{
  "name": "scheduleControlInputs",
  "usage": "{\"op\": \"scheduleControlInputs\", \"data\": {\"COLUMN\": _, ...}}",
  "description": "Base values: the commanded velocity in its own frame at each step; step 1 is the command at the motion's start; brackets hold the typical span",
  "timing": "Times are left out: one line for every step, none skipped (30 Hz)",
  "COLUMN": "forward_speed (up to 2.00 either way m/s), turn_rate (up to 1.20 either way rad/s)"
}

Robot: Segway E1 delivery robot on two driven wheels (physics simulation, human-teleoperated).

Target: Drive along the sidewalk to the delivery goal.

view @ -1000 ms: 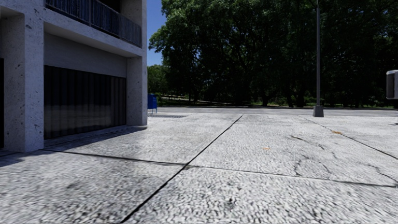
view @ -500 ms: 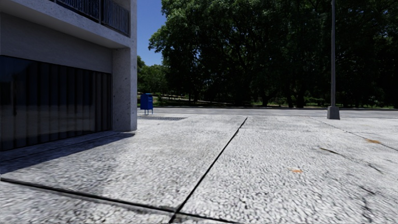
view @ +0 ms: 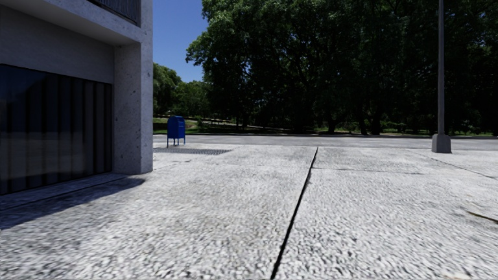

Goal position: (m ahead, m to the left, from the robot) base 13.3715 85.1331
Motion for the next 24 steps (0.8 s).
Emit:
{"op": "scheduleControlInputs", "data": {"forward_speed": 2.0, "turn_rate": 0.0}}
{"op": "scheduleControlInputs", "data": {"forward_speed": 2.0, "turn_rate": 0.0}}
{"op": "scheduleControlInputs", "data": {"forward_speed": 2.0, "turn_rate": 0.0}}
{"op": "scheduleControlInputs", "data": {"forward_speed": 2.0, "turn_rate": 0.0}}
{"op": "scheduleControlInputs", "data": {"forward_speed": 2.0, "turn_rate": 0.0}}
{"op": "scheduleControlInputs", "data": {"forward_speed": 2.0, "turn_rate": 0.0}}
{"op": "scheduleControlInputs", "data": {"forward_speed": 2.0, "turn_rate": 0.0}}
{"op": "scheduleControlInputs", "data": {"forward_speed": 2.0, "turn_rate": 0.0}}
{"op": "scheduleControlInputs", "data": {"forward_speed": 2.0, "turn_rate": 0.0}}
{"op": "scheduleControlInputs", "data": {"forward_speed": 2.0, "turn_rate": 0.0}}
{"op": "scheduleControlInputs", "data": {"forward_speed": 2.0, "turn_rate": 0.0}}
{"op": "scheduleControlInputs", "data": {"forward_speed": 2.0, "turn_rate": 0.0}}
{"op": "scheduleControlInputs", "data": {"forward_speed": 2.0, "turn_rate": 0.0}}
{"op": "scheduleControlInputs", "data": {"forward_speed": 2.0, "turn_rate": 0.0}}
{"op": "scheduleControlInputs", "data": {"forward_speed": 2.0, "turn_rate": 0.0}}
{"op": "scheduleControlInputs", "data": {"forward_speed": 2.0, "turn_rate": 0.0}}
{"op": "scheduleControlInputs", "data": {"forward_speed": 2.0, "turn_rate": 0.0}}
{"op": "scheduleControlInputs", "data": {"forward_speed": 2.0, "turn_rate": 0.0}}
{"op": "scheduleControlInputs", "data": {"forward_speed": 2.0, "turn_rate": 0.0}}
{"op": "scheduleControlInputs", "data": {"forward_speed": 2.0, "turn_rate": 0.0}}
{"op": "scheduleControlInputs", "data": {"forward_speed": 2.0, "turn_rate": 0.0}}
{"op": "scheduleControlInputs", "data": {"forward_speed": 2.0, "turn_rate": 0.0}}
{"op": "scheduleControlInputs", "data": {"forward_speed": 2.0, "turn_rate": 0.0}}
{"op": "scheduleControlInputs", "data": {"forward_speed": 2.0, "turn_rate": 0.0}}
